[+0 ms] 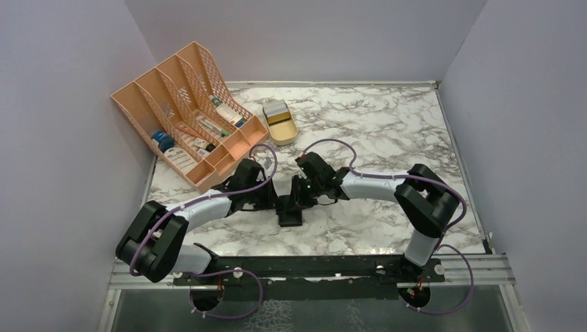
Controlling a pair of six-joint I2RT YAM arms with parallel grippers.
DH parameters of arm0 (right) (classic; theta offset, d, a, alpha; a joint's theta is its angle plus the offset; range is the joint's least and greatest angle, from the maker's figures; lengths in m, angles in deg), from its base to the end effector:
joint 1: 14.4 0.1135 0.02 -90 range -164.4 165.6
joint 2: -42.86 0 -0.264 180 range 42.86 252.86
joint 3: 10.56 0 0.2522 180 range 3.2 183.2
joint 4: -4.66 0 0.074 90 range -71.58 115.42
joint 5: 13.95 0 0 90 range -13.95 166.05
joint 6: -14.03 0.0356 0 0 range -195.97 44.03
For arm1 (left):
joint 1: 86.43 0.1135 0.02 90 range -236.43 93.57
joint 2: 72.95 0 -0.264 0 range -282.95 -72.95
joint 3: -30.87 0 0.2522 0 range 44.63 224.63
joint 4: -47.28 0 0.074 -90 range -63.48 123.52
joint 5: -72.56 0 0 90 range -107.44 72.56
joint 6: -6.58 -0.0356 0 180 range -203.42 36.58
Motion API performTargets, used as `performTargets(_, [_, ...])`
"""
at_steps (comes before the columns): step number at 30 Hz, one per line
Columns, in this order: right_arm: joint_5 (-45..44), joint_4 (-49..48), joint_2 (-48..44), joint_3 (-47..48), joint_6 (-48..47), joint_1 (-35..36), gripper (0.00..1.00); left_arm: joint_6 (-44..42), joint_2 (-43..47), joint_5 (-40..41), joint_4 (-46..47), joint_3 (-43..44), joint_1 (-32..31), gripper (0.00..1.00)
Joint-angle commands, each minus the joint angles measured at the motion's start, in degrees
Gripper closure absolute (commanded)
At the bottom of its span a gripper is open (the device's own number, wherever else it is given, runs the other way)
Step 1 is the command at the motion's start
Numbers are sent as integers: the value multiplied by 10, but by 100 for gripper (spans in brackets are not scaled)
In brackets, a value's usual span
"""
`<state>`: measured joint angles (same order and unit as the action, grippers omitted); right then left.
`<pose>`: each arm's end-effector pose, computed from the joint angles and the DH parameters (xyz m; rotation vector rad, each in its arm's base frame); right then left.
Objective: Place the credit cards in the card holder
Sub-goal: Close the card holder at the center of the board.
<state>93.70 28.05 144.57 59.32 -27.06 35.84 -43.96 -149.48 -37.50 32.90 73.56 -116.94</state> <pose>0.2152 0.2755 0.1504 -0.1699 2.8186 0.9564 0.2002 -0.1321 0.1497 -0.0277 2.5852 -0.9383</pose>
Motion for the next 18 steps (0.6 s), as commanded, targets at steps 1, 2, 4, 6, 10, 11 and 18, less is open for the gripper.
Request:
performTargets(1, [-22, 28, 10, 20, -18, -3, 84, -18, -14, 42, -16, -11, 0, 91])
performTargets(2, [-22, 29, 11, 22, -20, -3, 84, -18, -13, 42, -16, -12, 0, 91])
performTargets(4, [-24, 30, 12, 27, -24, -2, 83, -16, -12, 42, -16, -13, 0, 91])
performTargets(6, [-24, 33, 17, 33, -28, -2, 84, -15, -11, 41, -15, -13, 0, 91])
performTargets(10, [-20, 34, 26, 40, -31, -2, 85, -13, -9, 40, -15, -12, 0, 91])
performTargets(11, [-18, 34, 27, 40, -30, -2, 86, -13, -9, 39, -15, -12, 0, 91])
performTargets(18, [-12, 28, 28, 36, -30, -2, 90, -12, -8, 39, -15, -11, 0, 91])
